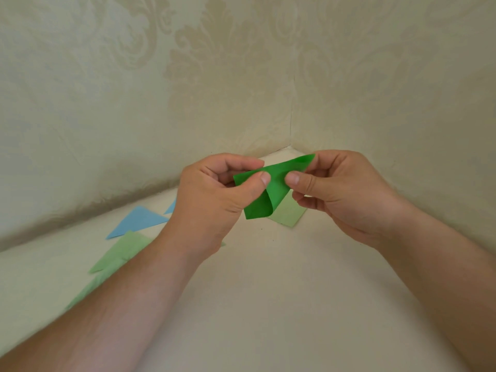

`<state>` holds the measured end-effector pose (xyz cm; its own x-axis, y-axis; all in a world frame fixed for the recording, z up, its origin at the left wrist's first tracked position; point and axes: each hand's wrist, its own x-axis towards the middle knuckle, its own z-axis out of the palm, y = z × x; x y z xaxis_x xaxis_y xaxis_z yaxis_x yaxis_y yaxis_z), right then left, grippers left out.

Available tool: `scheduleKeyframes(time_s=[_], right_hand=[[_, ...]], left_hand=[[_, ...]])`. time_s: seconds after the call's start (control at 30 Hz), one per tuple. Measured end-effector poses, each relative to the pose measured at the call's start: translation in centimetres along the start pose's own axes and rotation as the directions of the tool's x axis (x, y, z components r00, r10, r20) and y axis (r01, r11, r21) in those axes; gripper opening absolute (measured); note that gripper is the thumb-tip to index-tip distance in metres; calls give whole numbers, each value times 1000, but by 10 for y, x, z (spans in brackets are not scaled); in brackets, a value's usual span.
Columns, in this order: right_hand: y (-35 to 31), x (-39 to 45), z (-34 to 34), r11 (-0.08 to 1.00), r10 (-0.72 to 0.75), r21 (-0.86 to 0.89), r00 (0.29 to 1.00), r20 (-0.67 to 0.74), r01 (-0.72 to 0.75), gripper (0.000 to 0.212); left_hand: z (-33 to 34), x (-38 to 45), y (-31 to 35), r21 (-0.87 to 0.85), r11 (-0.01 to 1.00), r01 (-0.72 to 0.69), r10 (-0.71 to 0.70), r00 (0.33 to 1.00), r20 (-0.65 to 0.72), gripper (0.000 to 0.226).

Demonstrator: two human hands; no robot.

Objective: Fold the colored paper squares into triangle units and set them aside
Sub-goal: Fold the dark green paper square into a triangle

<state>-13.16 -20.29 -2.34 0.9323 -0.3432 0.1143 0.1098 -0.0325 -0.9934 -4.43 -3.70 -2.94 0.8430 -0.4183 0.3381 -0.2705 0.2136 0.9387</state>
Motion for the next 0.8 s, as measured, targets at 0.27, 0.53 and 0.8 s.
scheduleKeyframes(time_s=[0.27, 0.53, 0.8], right_hand=[[-6, -1, 0, 996, 61, 70, 998, 1, -61, 12], [-5, 1, -2, 993, 87, 77, 996, -17, -86, 22], [-7, 2, -4, 991, 73, 116, 996, -59, -66, 18]], left_hand=[[1, 3, -4, -48, 991, 122, -123, 992, -20, 23], [0, 5, -5, -35, 985, 168, -169, 986, -10, 23], [-2, 6, -6, 11, 992, 129, -128, 991, -26, 24]])
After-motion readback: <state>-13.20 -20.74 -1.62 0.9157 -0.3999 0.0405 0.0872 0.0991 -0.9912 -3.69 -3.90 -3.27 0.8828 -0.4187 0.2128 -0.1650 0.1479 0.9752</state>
